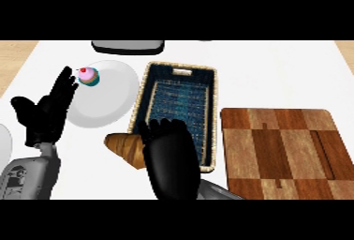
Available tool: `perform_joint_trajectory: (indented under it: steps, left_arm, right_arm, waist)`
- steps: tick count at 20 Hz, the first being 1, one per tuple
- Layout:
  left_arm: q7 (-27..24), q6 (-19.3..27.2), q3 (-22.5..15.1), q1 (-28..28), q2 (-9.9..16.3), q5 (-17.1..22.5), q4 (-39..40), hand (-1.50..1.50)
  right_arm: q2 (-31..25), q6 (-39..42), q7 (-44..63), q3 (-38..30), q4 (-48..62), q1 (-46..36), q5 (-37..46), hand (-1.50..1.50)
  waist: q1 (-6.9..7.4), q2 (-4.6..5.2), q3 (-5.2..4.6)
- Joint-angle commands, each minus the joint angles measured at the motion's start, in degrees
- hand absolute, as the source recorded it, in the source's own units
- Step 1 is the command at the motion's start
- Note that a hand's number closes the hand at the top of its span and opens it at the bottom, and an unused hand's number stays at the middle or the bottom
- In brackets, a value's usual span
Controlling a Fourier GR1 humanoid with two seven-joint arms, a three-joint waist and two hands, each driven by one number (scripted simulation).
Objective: Pick the croissant from the cutting board and place it in the basket
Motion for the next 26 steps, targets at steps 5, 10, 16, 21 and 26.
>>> perform_joint_trajectory:
  steps: [5, 10, 16, 21, 26]
  left_arm:
    - [-2.1, -0.3, 0.1, 0.2, -0.4, 0.0, 2.0, 0.0]
    - [-2.0, 1.0, -0.4, 0.5, -1.1, -1.3, 1.4, 0.0]
    - [0.5, 1.2, -0.5, -1.0, -1.1, -1.3, 1.1, 0.0]
    - [-0.7, -0.3, 1.9, -1.5, 0.8, 0.1, 3.5, 0.0]
    - [-1.9, 0.2, 1.5, -0.2, -0.1, -0.5, 2.9, 0.0]
  right_arm:
    - [1.6, 6.3, -0.4, -13.1, 18.4, -28.7, -14.7, 1.5]
    - [1.6, 8.8, 1.4, -13.2, 29.6, -36.3, -23.4, 1.5]
    - [1.6, 9.2, 2.1, -7.6, 34.0, -36.5, -32.5, 1.5]
    - [1.6, 10.1, 1.0, -9.1, 36.0, -41.1, -35.5, 1.5]
    - [1.6, 5.5, -4.1, -8.7, 43.3, -41.4, -34.8, 1.5]
  waist:
    - [0.39, -0.17, 0.14]
    - [0.46, -0.23, 0.15]
    - [-0.46, -0.4, 0.2]
    - [-1.26, -0.49, 0.21]
    - [-1.45, -0.42, 0.21]
